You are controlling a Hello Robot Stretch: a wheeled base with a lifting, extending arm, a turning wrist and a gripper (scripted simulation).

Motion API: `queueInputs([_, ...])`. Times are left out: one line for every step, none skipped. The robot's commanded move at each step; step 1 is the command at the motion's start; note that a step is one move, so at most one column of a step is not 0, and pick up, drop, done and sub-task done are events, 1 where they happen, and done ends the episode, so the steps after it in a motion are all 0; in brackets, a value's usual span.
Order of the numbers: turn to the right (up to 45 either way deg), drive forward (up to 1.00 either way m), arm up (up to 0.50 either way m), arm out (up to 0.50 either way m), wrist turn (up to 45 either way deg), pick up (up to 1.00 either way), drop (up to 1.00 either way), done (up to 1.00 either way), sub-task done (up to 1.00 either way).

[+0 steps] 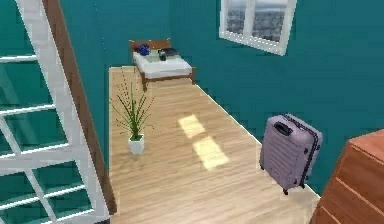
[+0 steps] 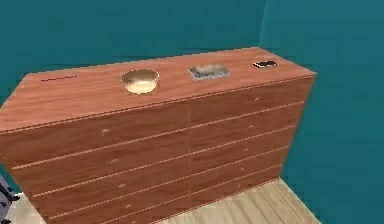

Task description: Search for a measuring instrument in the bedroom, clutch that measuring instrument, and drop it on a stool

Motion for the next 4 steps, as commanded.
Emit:
queueInputs([0.0, 1.0, 0.0, 0.0, 0.0, 0.0, 0.0, 0.0, 0.0])
queueInputs([3.0, 0.0, 0.0, 0.0, 0.0, 0.0, 0.0, 0.0, 0.0])
queueInputs([0.0, 0.95, 0.0, 0.0, 0.0, 0.0, 0.0, 0.0, 0.0])
queueInputs([-21.0, 0.0, 0.0, 0.0, 0.0, 0.0, 0.0, 0.0, 0.0])
